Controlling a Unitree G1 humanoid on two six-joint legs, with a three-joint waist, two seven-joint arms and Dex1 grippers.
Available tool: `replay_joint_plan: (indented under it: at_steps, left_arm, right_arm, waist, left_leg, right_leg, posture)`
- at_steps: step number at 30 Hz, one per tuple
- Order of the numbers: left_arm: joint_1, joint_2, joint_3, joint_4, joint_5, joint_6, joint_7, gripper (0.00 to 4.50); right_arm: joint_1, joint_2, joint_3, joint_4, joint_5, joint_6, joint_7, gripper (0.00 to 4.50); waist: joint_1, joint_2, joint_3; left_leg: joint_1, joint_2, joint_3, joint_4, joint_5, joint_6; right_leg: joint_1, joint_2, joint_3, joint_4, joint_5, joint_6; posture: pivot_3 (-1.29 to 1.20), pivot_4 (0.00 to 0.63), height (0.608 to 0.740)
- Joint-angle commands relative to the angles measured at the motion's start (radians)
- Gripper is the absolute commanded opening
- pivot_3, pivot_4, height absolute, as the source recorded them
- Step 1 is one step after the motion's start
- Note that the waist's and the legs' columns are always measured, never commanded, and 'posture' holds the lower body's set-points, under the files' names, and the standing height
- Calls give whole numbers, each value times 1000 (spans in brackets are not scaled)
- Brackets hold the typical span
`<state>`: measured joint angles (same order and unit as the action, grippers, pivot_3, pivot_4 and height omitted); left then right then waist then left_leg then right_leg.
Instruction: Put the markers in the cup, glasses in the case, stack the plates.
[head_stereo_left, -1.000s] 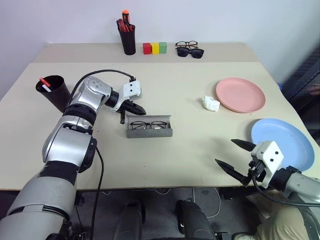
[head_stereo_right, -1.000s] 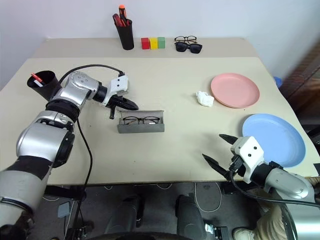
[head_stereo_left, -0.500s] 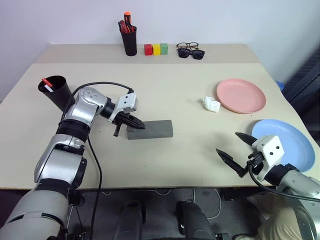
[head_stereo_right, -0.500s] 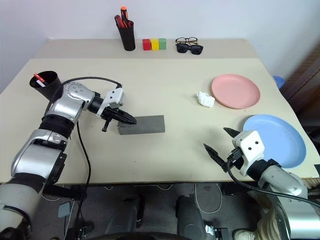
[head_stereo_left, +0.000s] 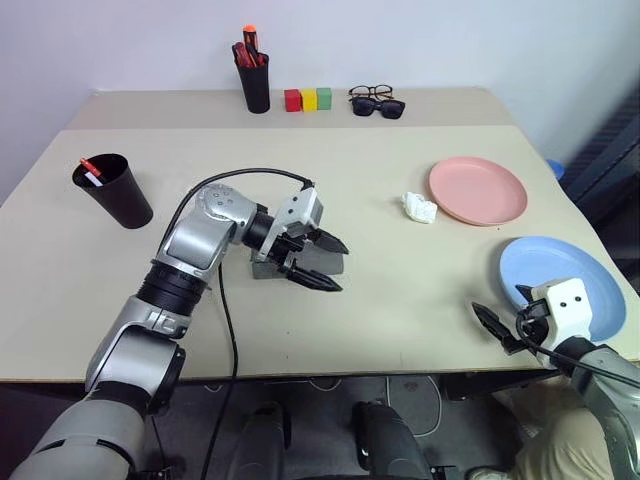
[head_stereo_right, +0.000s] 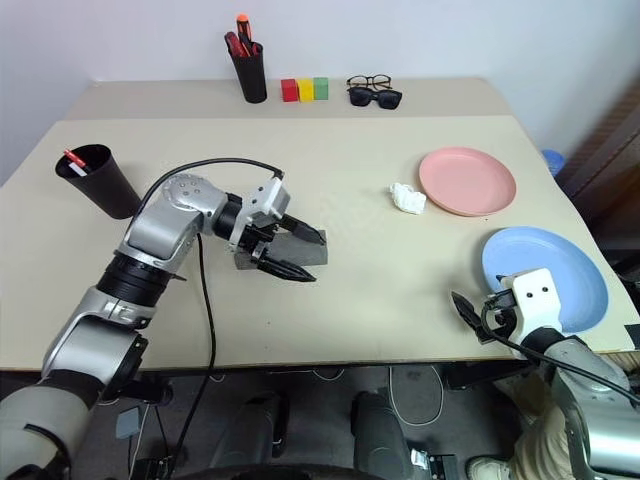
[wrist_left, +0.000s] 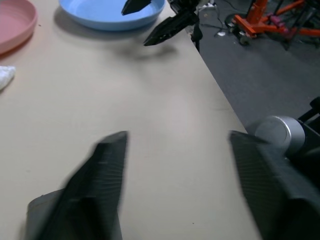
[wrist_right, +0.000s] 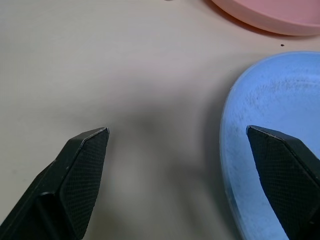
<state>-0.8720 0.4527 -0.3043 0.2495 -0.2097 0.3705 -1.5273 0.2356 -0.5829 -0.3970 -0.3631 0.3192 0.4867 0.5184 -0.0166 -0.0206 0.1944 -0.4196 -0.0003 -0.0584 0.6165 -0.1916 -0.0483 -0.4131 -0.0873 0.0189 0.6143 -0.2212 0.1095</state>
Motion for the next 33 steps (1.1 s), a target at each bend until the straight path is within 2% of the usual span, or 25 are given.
replay_joint_plan:
  at_steps: [1, 7, 8, 11, 17, 26, 33]
  left_arm:
    - [-5, -6, -11, -53, -12, 3, 10, 4448]
    - [-7, -17, -21, -79, -5, 6, 56, 4448]
    - [-7, -19, -18, -83, -9, 11, 65, 4483]
    - [-7, -16, -12, -96, -16, 26, 80, 4500]
    - [-3, -2, -4, -116, -27, 50, 97, 4500]
    - [14, 15, 0, -136, -42, 66, 129, 4500]
    - [44, 21, 11, -149, -50, 77, 165, 4500]
  right_arm:
    - [-31, -14, 8, 17, -21, -7, -13, 4500]
    - [-77, -9, 27, 79, -22, 15, -24, 4500]
    - [-85, -9, 24, 98, -20, 20, -25, 4246]
    - [-100, -13, 18, 145, -21, 24, -26, 3201]
    - [-115, -22, 17, 200, -31, 0, -20, 69]
    - [-145, -36, 21, 204, -88, -79, -54, 69]
    - [-378, -125, 71, 215, -163, -142, -63, 69]
  waist:
    - [3, 0, 0]
    - [5, 0, 0]
    - [5, 0, 0]
    - [4, 0, 0]
    - [0, 0, 0]
    - [3, 0, -1]
    - [-2, 3, 1]
  left_leg:
    - [0, 0, 0, 0, 0, 0]
    - [-1, 0, 0, 0, 0, 0]
    - [-1, 0, 0, 0, 0, 0]
    - [-1, 0, 0, 0, 0, 0]
    - [0, 0, 0, 0, 0, 0]
    - [2, 0, 0, 0, 0, 0]
    - [2, 0, 0, 0, 0, 0]
  right_leg:
    - [0, 0, 0, 0, 0, 0]
    - [0, 0, 0, 0, 0, 0]
    - [0, 0, 0, 0, 0, 0]
    - [0, 0, 0, 0, 0, 0]
    - [0, 0, 0, 0, 0, 0]
    - [3, 0, 0, -2, -1, 2]
    - [2, 0, 0, -1, -1, 1]
  posture:
    - [0, 150, 740]
    - [0, 150, 740]
    - [0, 150, 740]
    - [0, 150, 740]
    - [0, 150, 740]
    - [0, 150, 740]
    - [0, 150, 740]
